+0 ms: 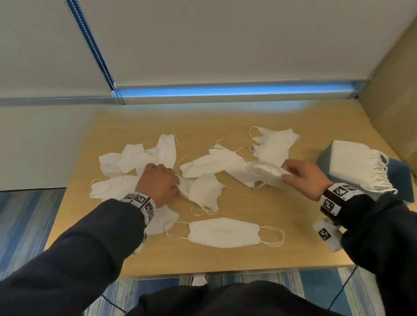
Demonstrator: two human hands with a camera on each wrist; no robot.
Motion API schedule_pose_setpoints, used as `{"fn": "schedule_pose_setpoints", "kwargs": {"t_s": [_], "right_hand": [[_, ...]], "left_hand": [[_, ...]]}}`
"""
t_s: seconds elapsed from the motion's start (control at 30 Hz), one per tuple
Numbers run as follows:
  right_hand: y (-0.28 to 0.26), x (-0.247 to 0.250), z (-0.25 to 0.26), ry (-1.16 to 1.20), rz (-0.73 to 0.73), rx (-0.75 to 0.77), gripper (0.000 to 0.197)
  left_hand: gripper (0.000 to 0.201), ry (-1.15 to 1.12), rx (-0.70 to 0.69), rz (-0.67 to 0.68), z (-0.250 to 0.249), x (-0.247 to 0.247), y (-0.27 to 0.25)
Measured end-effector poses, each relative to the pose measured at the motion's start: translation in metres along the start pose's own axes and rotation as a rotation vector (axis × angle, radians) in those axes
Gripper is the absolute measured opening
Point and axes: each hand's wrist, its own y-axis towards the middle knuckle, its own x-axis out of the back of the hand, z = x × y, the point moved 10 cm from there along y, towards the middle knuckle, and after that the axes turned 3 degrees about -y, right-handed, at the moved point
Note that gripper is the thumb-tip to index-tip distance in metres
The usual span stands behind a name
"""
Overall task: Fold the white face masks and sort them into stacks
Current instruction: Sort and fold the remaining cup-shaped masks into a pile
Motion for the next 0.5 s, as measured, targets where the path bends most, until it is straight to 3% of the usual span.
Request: {"fn": "schedule_pose_setpoints", "kwargs": {"t_s": [0.17,0.2,0.27,0.37,0.43,0.5], "right_hand": [[-0.001,0.004,0.003,0.703,-0.096,-0.237,0.014],[-0.001,-0.005,0.002,0.843,-0.092,-0.301,0.008],[-0.003,-0.024,0.006,1.077,-0.075,-0.41,0.022],[-0.007,-0.05,0.025,1.341,-0.066,-0.517,0.028],[-0.008,-0.067,0.037,1.395,-0.062,-0.544,0.031],[-0.008,-0.08,0.045,1.347,-0.067,-0.558,0.039]], "left_hand": [[0.017,-0.761,0.323,-0.374,0.052,0.059,-0.024],[0.014,-0.851,0.375,-0.39,0.059,0.063,-0.03],[0.011,-1.058,0.434,-0.405,0.066,0.065,-0.039],[0.022,-1.62,0.631,-0.446,0.064,0.037,-0.057],[0.027,-2.038,0.751,-0.379,0.042,0.01,-0.064],[0.033,-2.222,0.767,-0.293,0.023,-0.003,-0.064]]}}
